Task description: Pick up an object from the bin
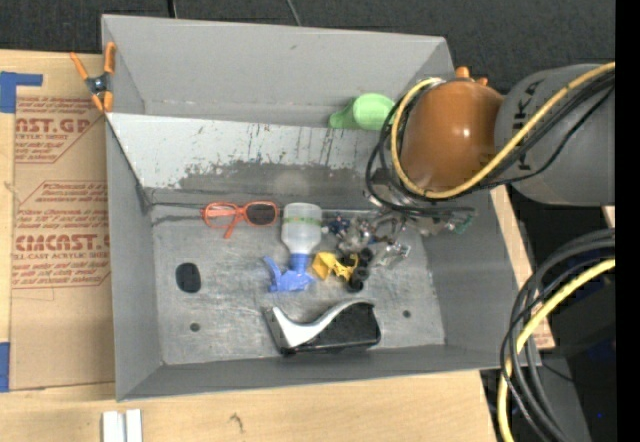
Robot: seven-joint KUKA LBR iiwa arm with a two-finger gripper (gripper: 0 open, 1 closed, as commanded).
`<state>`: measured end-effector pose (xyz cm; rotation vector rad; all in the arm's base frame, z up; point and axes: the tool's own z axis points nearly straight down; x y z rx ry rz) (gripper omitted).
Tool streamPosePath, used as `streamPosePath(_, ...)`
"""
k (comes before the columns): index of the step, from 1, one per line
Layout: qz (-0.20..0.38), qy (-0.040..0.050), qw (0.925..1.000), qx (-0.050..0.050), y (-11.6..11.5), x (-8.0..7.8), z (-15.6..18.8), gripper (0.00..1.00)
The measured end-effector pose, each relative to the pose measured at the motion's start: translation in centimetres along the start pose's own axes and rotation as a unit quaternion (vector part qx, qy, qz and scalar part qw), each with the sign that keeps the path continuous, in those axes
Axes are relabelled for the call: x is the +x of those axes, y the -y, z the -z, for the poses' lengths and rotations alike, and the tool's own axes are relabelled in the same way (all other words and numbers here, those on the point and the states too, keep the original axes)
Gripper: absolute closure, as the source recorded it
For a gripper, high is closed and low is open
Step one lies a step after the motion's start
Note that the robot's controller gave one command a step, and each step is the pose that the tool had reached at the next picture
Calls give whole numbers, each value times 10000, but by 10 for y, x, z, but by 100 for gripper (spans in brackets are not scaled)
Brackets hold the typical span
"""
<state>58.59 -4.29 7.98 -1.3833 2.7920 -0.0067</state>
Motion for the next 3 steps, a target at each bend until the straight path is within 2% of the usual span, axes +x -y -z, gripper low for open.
streamPosePath(2,4,-87,9999,-77,-3,2,15,100)
streamPosePath(3,1,-95,9999,-78,-2,0,30,100)
